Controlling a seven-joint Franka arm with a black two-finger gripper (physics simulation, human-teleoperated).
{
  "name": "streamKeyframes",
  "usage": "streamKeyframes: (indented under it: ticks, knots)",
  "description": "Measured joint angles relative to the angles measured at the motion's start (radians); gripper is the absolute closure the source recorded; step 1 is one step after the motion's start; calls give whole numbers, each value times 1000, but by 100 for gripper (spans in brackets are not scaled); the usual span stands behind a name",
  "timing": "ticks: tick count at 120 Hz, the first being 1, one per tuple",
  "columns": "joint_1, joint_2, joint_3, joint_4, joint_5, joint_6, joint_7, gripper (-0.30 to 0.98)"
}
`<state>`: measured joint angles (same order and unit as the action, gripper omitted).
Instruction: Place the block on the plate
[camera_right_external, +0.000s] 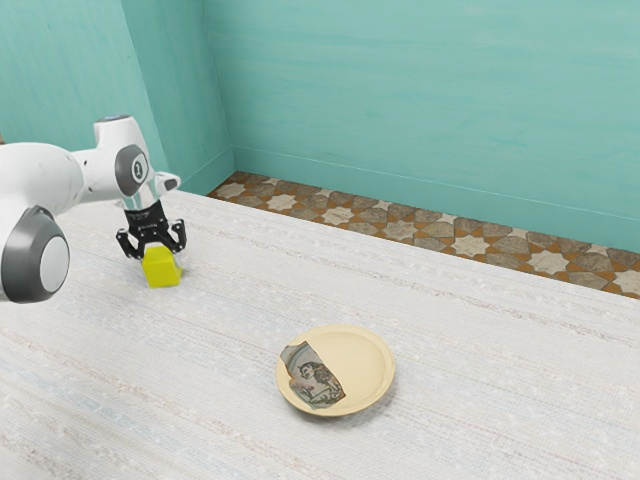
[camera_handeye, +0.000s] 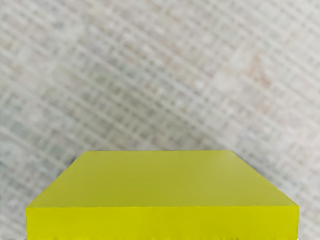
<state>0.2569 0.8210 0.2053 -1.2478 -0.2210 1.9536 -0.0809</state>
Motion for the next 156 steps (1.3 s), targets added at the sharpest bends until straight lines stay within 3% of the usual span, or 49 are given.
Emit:
streamKeyframes:
  ticks: [44, 109, 156]
  knots:
    - [-57, -84, 2, -14, 49, -21, -13, 30]
    - [-343, -231, 54, -152, 62, -58, -35, 30]
    - [-536, -251, 52, -189, 82, -55, -89, 30]
